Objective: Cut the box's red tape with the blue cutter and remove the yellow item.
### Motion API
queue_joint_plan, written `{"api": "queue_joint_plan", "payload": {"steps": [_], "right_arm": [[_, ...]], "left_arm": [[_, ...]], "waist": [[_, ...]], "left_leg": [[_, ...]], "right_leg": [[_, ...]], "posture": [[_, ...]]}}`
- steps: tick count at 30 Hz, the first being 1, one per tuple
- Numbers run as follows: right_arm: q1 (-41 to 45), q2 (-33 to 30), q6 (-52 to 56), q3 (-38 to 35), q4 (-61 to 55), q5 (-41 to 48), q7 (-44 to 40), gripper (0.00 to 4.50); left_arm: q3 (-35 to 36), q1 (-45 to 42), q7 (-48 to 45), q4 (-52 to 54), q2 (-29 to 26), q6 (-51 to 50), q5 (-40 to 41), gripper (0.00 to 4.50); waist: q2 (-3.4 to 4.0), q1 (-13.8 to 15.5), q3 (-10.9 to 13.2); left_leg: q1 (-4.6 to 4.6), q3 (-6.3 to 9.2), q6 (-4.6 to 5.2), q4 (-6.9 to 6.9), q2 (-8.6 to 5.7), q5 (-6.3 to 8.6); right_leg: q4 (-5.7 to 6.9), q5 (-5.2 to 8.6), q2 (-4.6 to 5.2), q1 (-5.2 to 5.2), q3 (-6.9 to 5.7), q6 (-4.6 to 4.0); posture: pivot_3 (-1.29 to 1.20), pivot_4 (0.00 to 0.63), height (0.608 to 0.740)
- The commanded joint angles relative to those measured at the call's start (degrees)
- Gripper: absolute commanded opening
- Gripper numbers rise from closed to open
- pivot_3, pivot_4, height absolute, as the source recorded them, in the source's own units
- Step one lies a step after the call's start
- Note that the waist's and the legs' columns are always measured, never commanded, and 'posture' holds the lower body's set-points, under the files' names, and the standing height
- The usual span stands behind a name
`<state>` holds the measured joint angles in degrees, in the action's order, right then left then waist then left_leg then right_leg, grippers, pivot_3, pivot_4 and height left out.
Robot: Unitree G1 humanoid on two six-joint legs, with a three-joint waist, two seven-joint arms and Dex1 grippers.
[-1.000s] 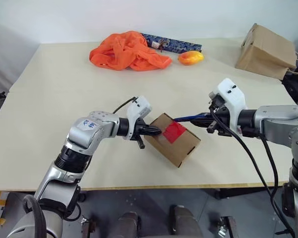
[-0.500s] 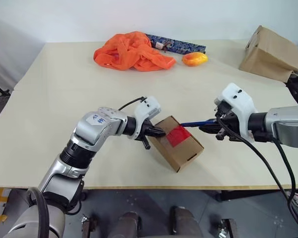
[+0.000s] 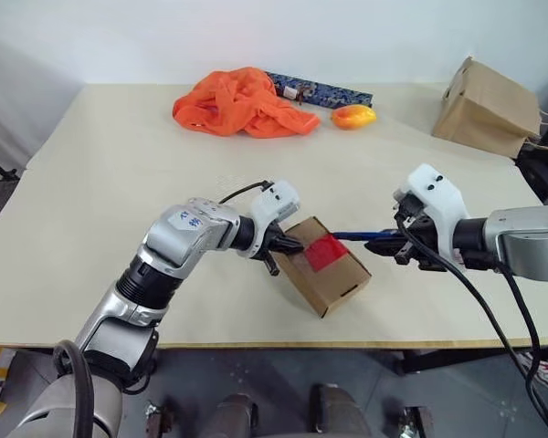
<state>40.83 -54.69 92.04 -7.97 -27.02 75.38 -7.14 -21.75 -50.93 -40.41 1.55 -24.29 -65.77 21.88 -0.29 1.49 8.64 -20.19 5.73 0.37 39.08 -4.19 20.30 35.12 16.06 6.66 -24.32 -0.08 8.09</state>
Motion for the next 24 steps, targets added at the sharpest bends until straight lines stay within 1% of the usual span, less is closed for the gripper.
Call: {"api": "queue_joint_plan", "payload": {"steps": [1, 4, 8, 12, 15, 18, 20, 24], "right_arm": [[-2.4, -2.9, 0.5, 0.0, -0.2, 10.5, 3.6, 0.15], [-4.7, -8.4, -1.7, 0.4, 0.1, 16.8, 6.8, 0.15], [-6.6, -17.1, -7.5, 2.9, 0.2, 25.5, 9.9, 0.15], [-7.3, -22.7, -12.6, 5.6, -0.1, 30.7, 12.0, 0.15], [-7.2, -23.7, -15.6, 8.3, -0.1, 32.0, 13.6, 0.15], [-6.7, -23.5, -17.5, 10.5, -0.3, 32.3, 14.6, 0.15], [-5.8, -22.1, -18.4, 11.9, 0.3, 31.4, 15.3, 0.15], [-4.0, -19.7, -18.4, 13.5, 1.8, 26.5, 15.5, 0.15]], "left_arm": [[-5.3, 2.8, 3.2, -5.5, 0.1, -3.0, -4.7, 0.00], [-5.3, 2.6, 3.3, -6.3, 0.4, -2.9, -5.2, 0.00], [-5.2, 2.5, 3.4, -7.2, 0.8, -2.5, -5.7, 0.00], [-4.9, 2.6, 3.6, -7.4, 1.1, -2.3, -5.9, 0.00], [-4.8, 2.7, 3.7, -7.2, 1.4, -2.3, -6.0, 0.00], [-4.6, 2.8, 3.8, -7.0, 1.7, -2.3, -6.0, 0.00], [-4.6, 2.9, 3.7, -6.7, 1.8, -2.2, -6.0, 0.00], [-4.7, 3.4, 3.3, -5.5, 1.4, -2.3, -5.9, 0.00]], "waist": [[-0.03, 0.1, 0.0], [-0.07, 0.3, -0.1], [-0.06, 0.3, -0.1], [-0.04, 0.2, -0.1], [-0.05, 0.1, -0.1], [-0.07, 0.1, -0.1], [-0.06, 0.1, -0.2], [-0.09, 0.1, -0.3]], "left_leg": [[0.00, 0.00, 0.00, 0.00, 0.00, 0.00], [-0.04, 0.05, 0.02, 0.00, -0.02, 0.01], [-0.03, 0.02, 0.07, 0.01, -0.03, 0.02], [0.13, 0.02, 0.12, 0.01, 0.02, 0.03], [0.44, 0.03, 0.21, -0.03, 0.08, 0.08], [0.54, 0.03, 0.28, -0.05, 0.10, 0.13], [0.57, 0.03, 0.29, -0.06, 0.11, 0.13], [0.63, 0.02, 0.28, -0.08, 0.18, 0.15]], "right_leg": [[0.00, 0.00, 0.00, 0.00, 0.12, 0.00], [-0.04, 0.00, 0.00, 0.00, 0.15, 0.00], [-0.18, 0.00, 0.00, 0.07, 0.17, 0.01], [-0.52, 0.01, -0.05, 0.40, 0.14, 0.00], [-0.79, 0.01, -0.06, 0.82, 0.14, 0.00], [-0.92, 0.00, -0.01, 0.96, 0.17, 0.02], [-0.94, -0.01, 0.00, 0.98, 0.18, 0.02], [-0.98, -0.01, 0.02, 1.04, 0.21, 0.02]], "posture": [[0.00, 0.150, 0.740], [0.00, 0.150, 0.740], [0.00, 0.150, 0.740], [0.00, 0.150, 0.740], [0.00, 0.150, 0.740], [0.00, 0.150, 0.740], [0.00, 0.150, 0.740], [0.00, 0.150, 0.740]]}}
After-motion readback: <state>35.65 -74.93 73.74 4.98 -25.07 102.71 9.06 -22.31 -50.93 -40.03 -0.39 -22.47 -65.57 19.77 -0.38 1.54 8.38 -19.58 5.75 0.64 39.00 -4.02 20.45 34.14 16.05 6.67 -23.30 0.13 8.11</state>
